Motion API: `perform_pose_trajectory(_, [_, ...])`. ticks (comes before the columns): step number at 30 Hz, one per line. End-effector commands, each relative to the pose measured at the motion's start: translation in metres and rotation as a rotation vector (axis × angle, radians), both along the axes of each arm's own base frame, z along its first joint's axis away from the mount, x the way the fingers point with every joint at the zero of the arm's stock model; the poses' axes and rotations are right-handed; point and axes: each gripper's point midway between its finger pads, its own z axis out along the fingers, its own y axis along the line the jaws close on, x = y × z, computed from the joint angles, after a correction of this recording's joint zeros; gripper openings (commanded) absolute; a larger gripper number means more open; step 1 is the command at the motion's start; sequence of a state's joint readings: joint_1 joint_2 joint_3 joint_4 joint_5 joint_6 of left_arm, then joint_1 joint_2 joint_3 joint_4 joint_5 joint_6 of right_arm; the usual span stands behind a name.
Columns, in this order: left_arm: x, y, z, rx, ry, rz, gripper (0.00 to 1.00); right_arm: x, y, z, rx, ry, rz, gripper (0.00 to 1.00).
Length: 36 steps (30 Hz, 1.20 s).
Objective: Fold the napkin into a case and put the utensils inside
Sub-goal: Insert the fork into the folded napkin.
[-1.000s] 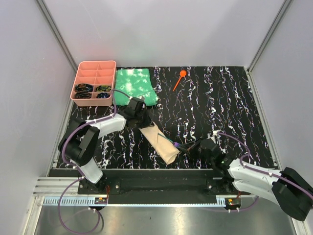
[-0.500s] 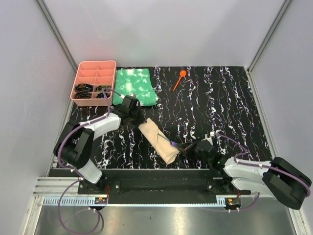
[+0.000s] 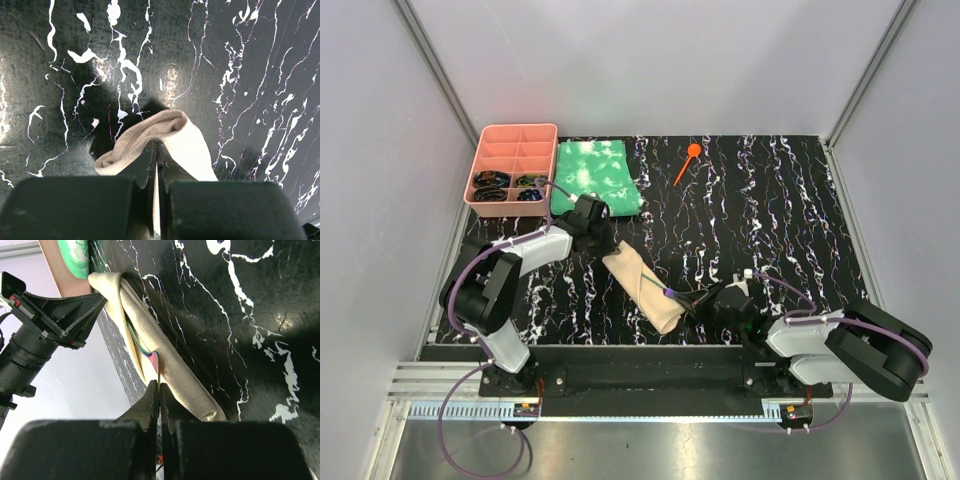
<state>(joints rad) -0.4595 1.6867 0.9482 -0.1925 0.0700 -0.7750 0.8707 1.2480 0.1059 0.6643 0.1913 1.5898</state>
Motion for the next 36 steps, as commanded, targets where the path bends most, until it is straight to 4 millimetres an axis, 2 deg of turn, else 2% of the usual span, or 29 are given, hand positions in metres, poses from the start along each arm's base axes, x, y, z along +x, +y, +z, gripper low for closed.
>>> perform_pose_trajectory(1, [0.009, -0.003, 0.005, -0.006, -0.035, -0.003, 0.0, 0.015, 0.013, 0.021, 0.072, -0.068, -0.034, 0.0])
perform_pose_trajectory(4, [0.008, -0.002, 0.008, -0.007, -0.043, -0.001, 0.0, 0.018, 0.018, 0.016, 0.084, -0.058, -0.04, 0.0])
perform_pose_trajectory(6, [0.008, -0.002, 0.01, -0.011, -0.048, -0.002, 0.0, 0.019, 0.026, 0.022, 0.123, -0.074, -0.023, 0.0])
perform_pose_trajectory(7, [0.008, -0.002, 0.011, -0.01, -0.051, -0.003, 0.0, 0.019, 0.029, 0.017, 0.116, -0.068, -0.013, 0.0])
perform_pose_trajectory(9, [0.008, -0.001, 0.013, -0.009, -0.053, -0.003, 0.0, 0.019, 0.033, 0.026, 0.154, -0.103, -0.003, 0.0])
perform_pose_trajectory(12, [0.008, 0.0, 0.015, -0.005, -0.06, -0.004, 0.0, 0.016, 0.033, 0.019, 0.131, -0.092, 0.012, 0.0])
perform_pose_trajectory(14, [0.009, 0.0, 0.022, -0.006, -0.079, -0.007, 0.0, 0.014, 0.033, 0.021, 0.114, -0.086, 0.022, 0.13])
perform_pose_trajectory(15, [0.008, 0.001, 0.025, -0.003, -0.084, -0.009, 0.0, 0.009, 0.031, 0.007, 0.057, -0.04, 0.036, 0.2])
perform_pose_trajectory(16, [0.008, 0.004, 0.028, 0.008, -0.09, -0.009, 0.0, 0.01, 0.034, 0.018, 0.05, -0.07, 0.056, 0.28])
perform_pose_trajectory(17, [0.008, 0.005, 0.036, 0.007, -0.108, -0.008, 0.0, 0.009, 0.035, 0.02, 0.028, -0.071, 0.075, 0.33])
perform_pose_trajectory(18, [0.007, 0.007, 0.038, 0.013, -0.113, -0.008, 0.0, 0.0, 0.03, 0.001, -0.06, -0.006, 0.101, 0.38])
perform_pose_trajectory(19, [0.005, 0.009, 0.045, 0.018, -0.126, -0.01, 0.0, 0.002, 0.034, 0.014, -0.075, -0.035, 0.123, 0.41])
perform_pose_trajectory(20, [0.004, 0.01, 0.048, 0.019, -0.133, -0.01, 0.0, -0.001, 0.031, 0.008, -0.122, -0.015, 0.139, 0.43])
perform_pose_trajectory(23, [-0.001, 0.012, 0.055, 0.015, -0.146, -0.018, 0.0, -0.003, 0.031, 0.016, -0.144, -0.055, 0.171, 0.41])
perform_pose_trajectory(27, [-0.005, 0.013, 0.054, 0.013, -0.14, -0.024, 0.0, -0.01, 0.035, 0.01, -0.188, -0.04, 0.239, 0.38])
perform_pose_trajectory(33, [-0.013, 0.016, 0.044, 0.02, -0.113, -0.023, 0.0, -0.012, 0.055, 0.001, -0.191, -0.017, 0.329, 0.16])
perform_pose_trajectory(36, [-0.014, 0.018, 0.044, 0.024, -0.118, -0.022, 0.0, -0.011, 0.066, 0.002, -0.184, -0.022, 0.366, 0.1])
